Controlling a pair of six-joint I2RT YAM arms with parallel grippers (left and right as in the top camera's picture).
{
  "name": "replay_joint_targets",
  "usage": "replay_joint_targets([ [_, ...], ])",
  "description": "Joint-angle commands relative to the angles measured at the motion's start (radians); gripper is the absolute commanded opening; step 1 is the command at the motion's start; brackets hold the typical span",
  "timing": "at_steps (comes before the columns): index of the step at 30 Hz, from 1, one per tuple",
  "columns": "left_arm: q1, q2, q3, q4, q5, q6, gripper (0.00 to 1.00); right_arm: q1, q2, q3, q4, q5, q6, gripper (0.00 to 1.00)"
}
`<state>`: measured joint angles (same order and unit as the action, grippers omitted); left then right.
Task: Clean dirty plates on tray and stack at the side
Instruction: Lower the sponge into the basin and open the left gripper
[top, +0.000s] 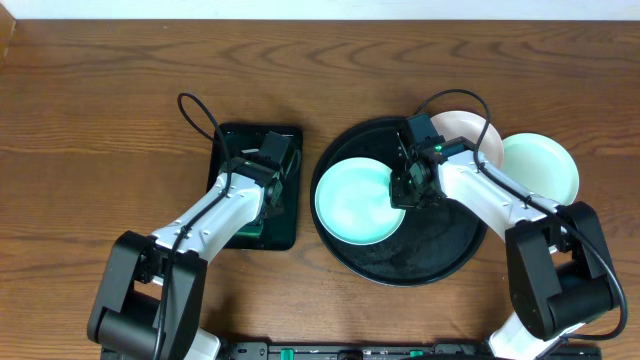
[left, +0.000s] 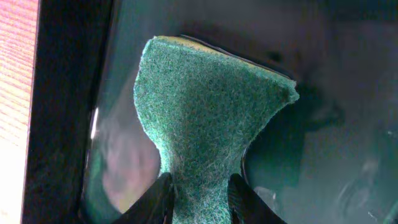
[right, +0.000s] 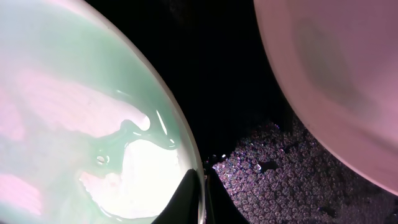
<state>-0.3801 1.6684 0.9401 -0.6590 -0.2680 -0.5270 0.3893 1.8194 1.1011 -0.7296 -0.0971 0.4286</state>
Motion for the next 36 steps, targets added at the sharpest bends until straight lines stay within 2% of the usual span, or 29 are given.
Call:
replay_joint_targets([
  [1,0.005,0.006,-0.003,-0.006,-0.010,-0.005,0.30,0.012,0.004,-0.006,0.000,-0.008,0.000,0.04],
  [10,0.005,-0.058,0.036,-0.028,-0.010,0.024,0.30,0.013,0.004,-0.006,0.000,-0.008,0.000,0.04],
  [18,0.020,-0.224,0.052,-0.035,-0.006,0.036,0.40,0.013,0.004,-0.006,0.000,-0.008,-0.001,0.01],
  [27,0.216,-0.375,0.052,-0.043,0.187,0.037,0.42,0.013,0.004,-0.006,0.005,-0.005,-0.026,0.01],
  [28,0.235,-0.379,0.051,-0.043,0.187,0.037,0.43,0.013,0.004,-0.006,0.005,-0.005,-0.026,0.02],
  [31,0.281,-0.380,0.051,-0.048,0.186,0.037,0.46,0.014,0.004,-0.006,0.012,-0.005,-0.026,0.17],
  [36,0.299,-0.379,0.044,-0.060,0.186,0.036,0.59,0.015,0.005,-0.006,0.014,-0.005,-0.026,0.21],
])
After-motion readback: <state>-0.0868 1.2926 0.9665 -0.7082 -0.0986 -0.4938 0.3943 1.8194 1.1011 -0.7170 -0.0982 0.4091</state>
